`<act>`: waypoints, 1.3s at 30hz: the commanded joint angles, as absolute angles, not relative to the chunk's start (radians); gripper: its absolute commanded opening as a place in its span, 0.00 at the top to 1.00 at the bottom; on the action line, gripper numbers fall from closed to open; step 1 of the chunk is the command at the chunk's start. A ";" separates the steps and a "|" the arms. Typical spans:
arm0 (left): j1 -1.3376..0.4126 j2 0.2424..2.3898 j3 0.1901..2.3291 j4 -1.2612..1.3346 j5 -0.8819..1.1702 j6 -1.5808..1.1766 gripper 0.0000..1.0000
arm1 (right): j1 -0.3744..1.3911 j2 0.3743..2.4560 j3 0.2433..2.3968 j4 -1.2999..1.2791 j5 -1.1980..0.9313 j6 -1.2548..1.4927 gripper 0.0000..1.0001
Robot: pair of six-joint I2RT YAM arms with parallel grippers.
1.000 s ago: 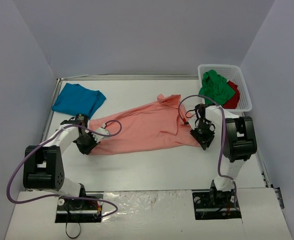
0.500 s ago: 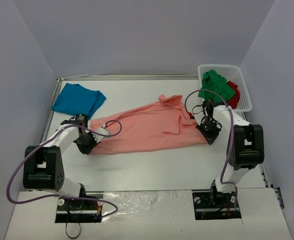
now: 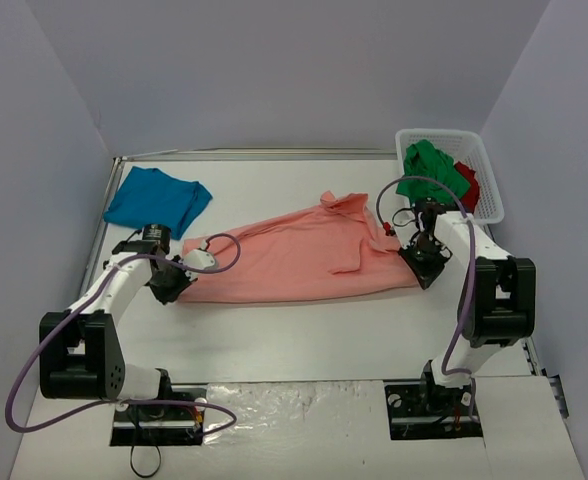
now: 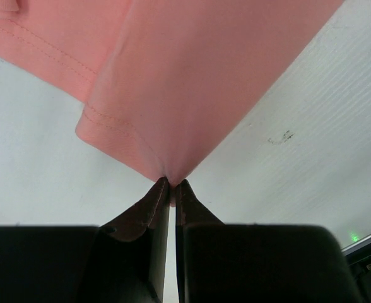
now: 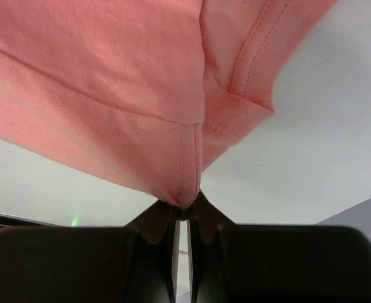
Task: Fold and stack the t-shirts
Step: Fold the flattened tshirt in 1/3 of the way
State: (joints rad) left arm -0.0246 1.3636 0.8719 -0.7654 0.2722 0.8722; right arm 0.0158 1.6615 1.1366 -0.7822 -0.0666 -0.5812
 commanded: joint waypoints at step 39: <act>0.066 1.516 1.856 -0.842 0.545 0.339 0.98 | 0.005 1.915 2.376 -0.956 -0.287 -0.468 1.00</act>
